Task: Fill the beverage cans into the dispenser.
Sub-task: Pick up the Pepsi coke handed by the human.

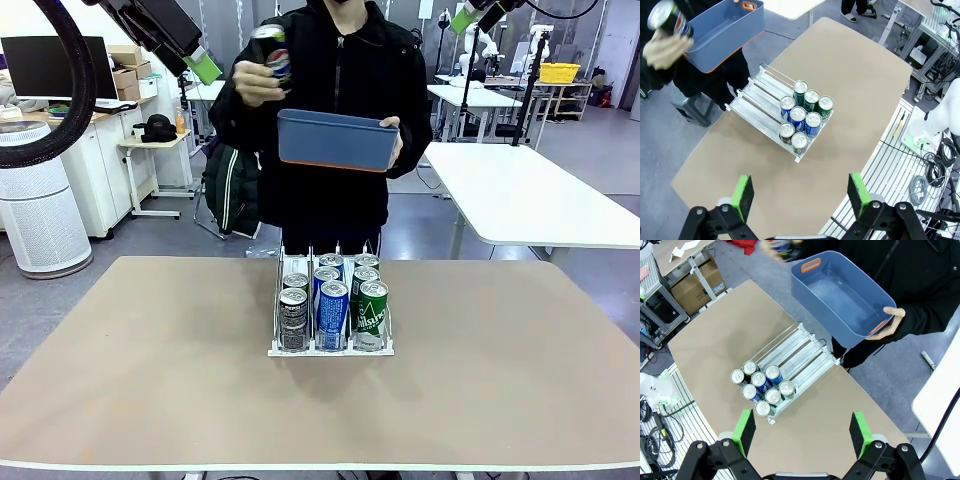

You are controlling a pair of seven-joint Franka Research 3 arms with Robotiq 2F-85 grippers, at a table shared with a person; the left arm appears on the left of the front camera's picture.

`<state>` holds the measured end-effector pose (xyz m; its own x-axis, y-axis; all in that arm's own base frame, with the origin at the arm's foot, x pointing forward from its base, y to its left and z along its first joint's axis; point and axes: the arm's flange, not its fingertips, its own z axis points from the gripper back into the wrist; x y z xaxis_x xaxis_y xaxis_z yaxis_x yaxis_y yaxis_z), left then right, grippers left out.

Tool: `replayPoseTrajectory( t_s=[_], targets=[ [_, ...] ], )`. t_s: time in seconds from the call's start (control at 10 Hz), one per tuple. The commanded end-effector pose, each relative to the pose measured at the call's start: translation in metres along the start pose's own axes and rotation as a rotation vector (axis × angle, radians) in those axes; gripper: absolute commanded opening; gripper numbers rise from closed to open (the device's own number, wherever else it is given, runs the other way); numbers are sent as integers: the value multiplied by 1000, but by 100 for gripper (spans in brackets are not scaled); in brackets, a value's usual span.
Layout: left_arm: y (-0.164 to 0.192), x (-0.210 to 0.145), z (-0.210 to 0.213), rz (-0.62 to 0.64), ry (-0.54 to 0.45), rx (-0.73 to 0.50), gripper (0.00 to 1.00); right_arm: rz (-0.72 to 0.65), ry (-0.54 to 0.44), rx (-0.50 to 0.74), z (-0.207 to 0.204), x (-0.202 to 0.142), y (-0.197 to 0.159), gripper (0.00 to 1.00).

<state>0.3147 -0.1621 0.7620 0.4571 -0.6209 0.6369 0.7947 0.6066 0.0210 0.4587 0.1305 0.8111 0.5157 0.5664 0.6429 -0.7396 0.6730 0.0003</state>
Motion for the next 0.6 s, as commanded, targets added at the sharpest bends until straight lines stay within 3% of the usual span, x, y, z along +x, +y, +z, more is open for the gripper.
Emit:
replayPoseTrajectory(
  t_s=[0.0,0.5],
  targets=[
    [0,-5,-1,7,2,-1,100,-2,4,2,0,-2,1,100],
    [0,-5,-1,7,2,-1,100,-2,4,2,0,-2,1,100]
  ],
)
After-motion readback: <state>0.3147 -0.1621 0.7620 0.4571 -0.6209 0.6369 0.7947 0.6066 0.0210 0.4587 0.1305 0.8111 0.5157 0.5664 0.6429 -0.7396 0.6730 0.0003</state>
